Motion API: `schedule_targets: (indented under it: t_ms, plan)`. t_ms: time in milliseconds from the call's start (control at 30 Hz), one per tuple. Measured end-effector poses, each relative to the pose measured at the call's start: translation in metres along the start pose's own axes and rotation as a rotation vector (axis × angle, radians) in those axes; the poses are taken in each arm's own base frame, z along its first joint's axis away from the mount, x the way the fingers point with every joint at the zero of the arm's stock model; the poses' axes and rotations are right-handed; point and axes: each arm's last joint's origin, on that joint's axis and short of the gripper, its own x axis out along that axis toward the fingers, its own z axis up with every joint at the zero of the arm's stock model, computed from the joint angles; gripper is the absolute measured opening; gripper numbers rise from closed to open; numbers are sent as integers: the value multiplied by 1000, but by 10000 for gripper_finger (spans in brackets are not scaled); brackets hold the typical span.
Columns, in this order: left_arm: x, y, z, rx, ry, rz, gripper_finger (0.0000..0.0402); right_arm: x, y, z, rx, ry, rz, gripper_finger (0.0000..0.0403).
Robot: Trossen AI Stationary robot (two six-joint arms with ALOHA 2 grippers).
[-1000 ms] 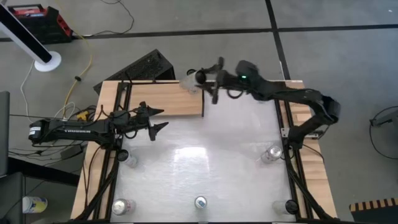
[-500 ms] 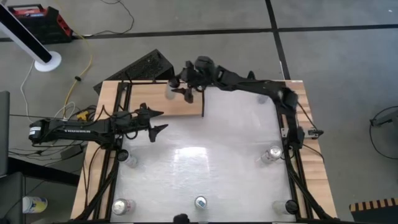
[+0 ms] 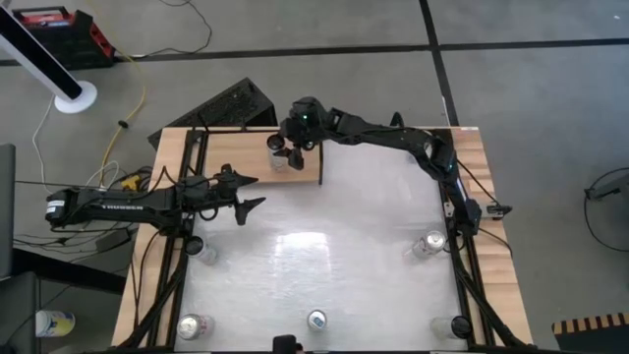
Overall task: Place canned beverage on shelf
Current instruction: Put the top tropical vibe celsius soda can beside the peach vibe celsius soda can on the shelf
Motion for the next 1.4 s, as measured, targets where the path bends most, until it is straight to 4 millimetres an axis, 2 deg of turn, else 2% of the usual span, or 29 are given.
schedule_targets:
  t_ms: [467, 800, 933, 1100, 1267, 1400]
  plan:
    - [0, 0, 0, -4, -1, 1, 318, 3, 0, -6, 29, 37, 13, 290]
    - [0, 0, 0, -5, -1, 3, 318, 1, -1, -6, 34, 42, 0, 385]
    - [0, 0, 0, -9, -2, 3, 318, -8, -4, -2, 41, 51, 2, 395]
    - [0, 0, 1, -22, -7, 6, 318, -41, -4, 18, 10, 31, -12, 386]
    - [2, 0, 5, -39, -54, 36, 318, -96, 7, 41, -29, 78, 1, 388]
    - [13, -3, 5, 1, -86, 35, 318, -146, 22, 52, -13, 153, 28, 389]
